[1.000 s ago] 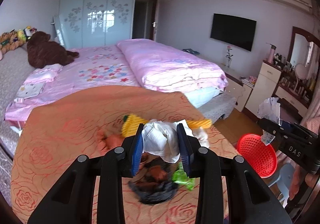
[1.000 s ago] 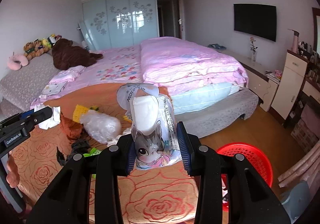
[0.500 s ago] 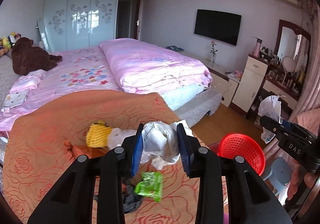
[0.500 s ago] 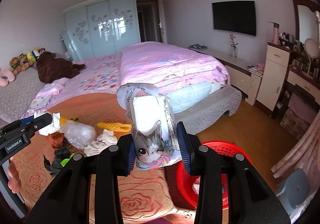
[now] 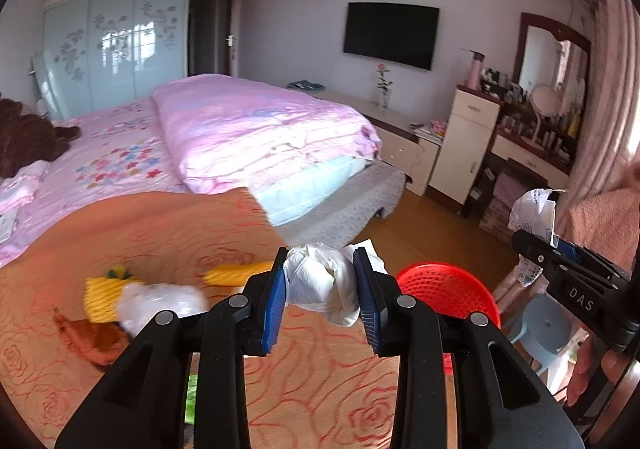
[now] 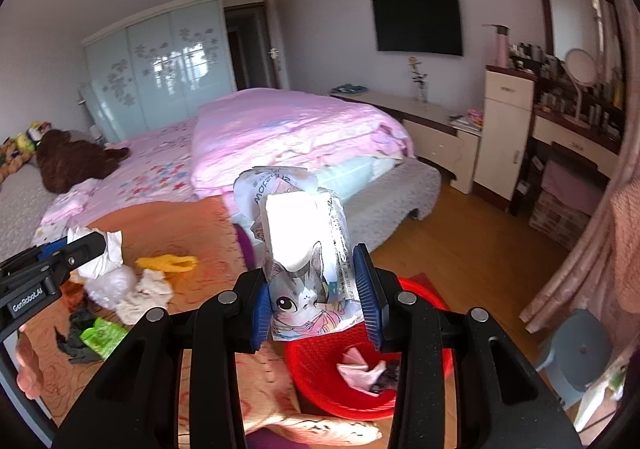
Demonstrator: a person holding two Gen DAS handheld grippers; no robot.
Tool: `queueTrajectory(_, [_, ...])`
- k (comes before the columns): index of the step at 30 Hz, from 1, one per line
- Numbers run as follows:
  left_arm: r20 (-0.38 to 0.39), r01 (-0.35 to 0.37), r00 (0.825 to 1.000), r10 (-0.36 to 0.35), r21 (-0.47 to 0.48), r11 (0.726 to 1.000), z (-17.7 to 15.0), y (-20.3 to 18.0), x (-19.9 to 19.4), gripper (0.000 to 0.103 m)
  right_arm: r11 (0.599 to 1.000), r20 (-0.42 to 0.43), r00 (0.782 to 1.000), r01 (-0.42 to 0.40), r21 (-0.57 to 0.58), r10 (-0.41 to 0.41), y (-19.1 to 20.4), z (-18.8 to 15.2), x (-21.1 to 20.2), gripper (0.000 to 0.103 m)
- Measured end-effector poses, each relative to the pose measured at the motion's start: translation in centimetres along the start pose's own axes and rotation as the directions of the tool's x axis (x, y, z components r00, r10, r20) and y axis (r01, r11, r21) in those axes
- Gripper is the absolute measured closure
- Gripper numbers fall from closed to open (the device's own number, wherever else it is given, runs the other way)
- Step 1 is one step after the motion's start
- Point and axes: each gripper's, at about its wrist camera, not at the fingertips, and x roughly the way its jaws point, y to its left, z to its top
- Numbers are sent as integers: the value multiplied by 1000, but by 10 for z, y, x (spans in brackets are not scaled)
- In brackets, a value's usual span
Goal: Collect trash
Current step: 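Carry tissue and wipes pack over the red basket and release both inside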
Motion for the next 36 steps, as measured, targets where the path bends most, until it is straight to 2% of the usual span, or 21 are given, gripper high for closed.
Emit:
queueTrajectory(7, [-40, 49, 998, -48, 29, 998, 1, -30, 25, 72, 996, -31, 998, 61, 60, -60, -34, -10, 8, 67])
queueTrajectory(16, [-101, 115, 989, -107, 81, 990, -4, -74, 57, 72, 990, -79, 991, 111, 92, -104, -60, -23, 21, 66])
queueTrajectory(20, [-155, 155, 978, -139, 98, 983, -12, -91, 77, 72, 987, -107, 988, 121, 105, -110, -70, -30, 30, 66])
queueTrajectory(24, [-186, 165, 972, -142, 117, 979, -18, -104, 91, 72, 984, -142, 984, 125, 129, -106, -78, -37, 41, 66])
queueTrajectory(29, [-227, 184, 962, -153, 120, 976, -24, -110, 109, 72, 981, -191, 977, 126, 150, -96, -84, -44, 55, 66])
queueTrajectory(31, [-256, 211, 951, -177, 116, 971, -27, -115, 118, 72, 980, -216, 973, 119, 159, -83, -87, -49, 62, 66])
queueTrajectory(36, [-295, 214, 940, -173, 114, 970, -34, -119, 134, 72, 977, -263, 962, 117, 176, -68, -90, -59, 77, 66])
